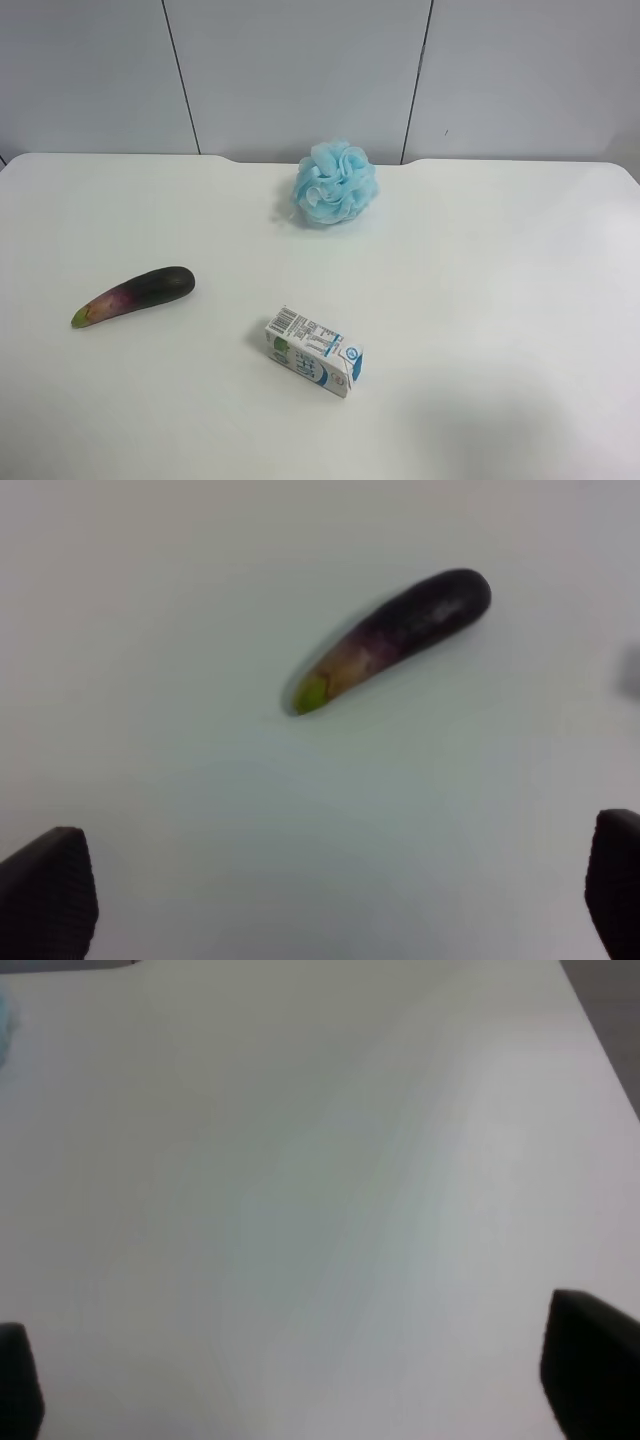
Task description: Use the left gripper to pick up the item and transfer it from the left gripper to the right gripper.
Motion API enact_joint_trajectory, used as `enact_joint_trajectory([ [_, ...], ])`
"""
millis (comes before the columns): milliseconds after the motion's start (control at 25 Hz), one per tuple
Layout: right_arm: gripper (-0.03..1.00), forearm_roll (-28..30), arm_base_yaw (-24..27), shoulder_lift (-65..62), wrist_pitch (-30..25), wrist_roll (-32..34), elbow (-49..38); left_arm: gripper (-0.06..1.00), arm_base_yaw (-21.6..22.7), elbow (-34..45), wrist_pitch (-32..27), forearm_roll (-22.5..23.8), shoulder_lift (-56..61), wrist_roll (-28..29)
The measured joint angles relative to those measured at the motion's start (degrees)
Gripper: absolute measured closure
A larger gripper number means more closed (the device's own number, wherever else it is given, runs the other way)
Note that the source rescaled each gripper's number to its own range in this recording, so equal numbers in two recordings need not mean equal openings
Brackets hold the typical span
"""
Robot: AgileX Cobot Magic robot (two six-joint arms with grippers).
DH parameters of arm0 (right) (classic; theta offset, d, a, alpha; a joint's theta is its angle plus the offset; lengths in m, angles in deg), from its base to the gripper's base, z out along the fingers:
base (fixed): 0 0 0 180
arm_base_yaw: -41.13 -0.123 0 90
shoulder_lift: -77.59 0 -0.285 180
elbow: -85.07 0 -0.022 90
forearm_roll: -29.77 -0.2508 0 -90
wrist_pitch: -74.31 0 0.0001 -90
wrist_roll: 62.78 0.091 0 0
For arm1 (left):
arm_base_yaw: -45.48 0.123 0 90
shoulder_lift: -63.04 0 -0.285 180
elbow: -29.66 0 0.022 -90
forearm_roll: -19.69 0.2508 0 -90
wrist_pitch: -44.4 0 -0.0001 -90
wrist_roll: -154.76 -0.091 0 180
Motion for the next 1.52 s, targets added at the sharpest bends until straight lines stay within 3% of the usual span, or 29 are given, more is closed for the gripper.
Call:
enact_joint_trajectory([
  [120,-0.03,0.0,0.0,0.0,0.0,0.0,0.0,-0.05,-2.8,-4.6,-0.2,-1.8,-9.5,-4.2],
  [200,-0.03,0.0,0.0,0.0,0.0,0.0,0.0,-0.05,-7.1,-6.3,0.5,-1.6,-15.4,-5.9],
  [360,-0.03,0.0,0.0,0.0,0.0,0.0,0.0,-0.05,-17.4,-7.0,3.1,3.4,-25.8,-6.5],
  [520,-0.03,0.0,0.0,0.0,0.0,0.0,0.0,-0.05,-23.0,-7.2,6.3,7.5,-35.6,-10.4],
  [800,-0.03,0.0,0.0,0.0,0.0,0.0,0.0,-0.05,-23.5,-7.4,12.2,8.8,-47.5,-17.2],
  [1120,-0.03,0.0,0.0,0.0,0.0,0.0,0.0,-0.05,-18.3,-7.4,19.0,7.9,-57.3,-23.9],
  [1360,-0.03,0.0,0.0,0.0,0.0,0.0,0.0,-0.05,-14.8,-7.4,22.6,5.9,-64.5,-32.0],
  [1520,-0.03,0.0,0.0,0.0,0.0,0.0,0.0,-0.05,-14.4,-7.4,27.1,5.4,-68.8,-34.5],
])
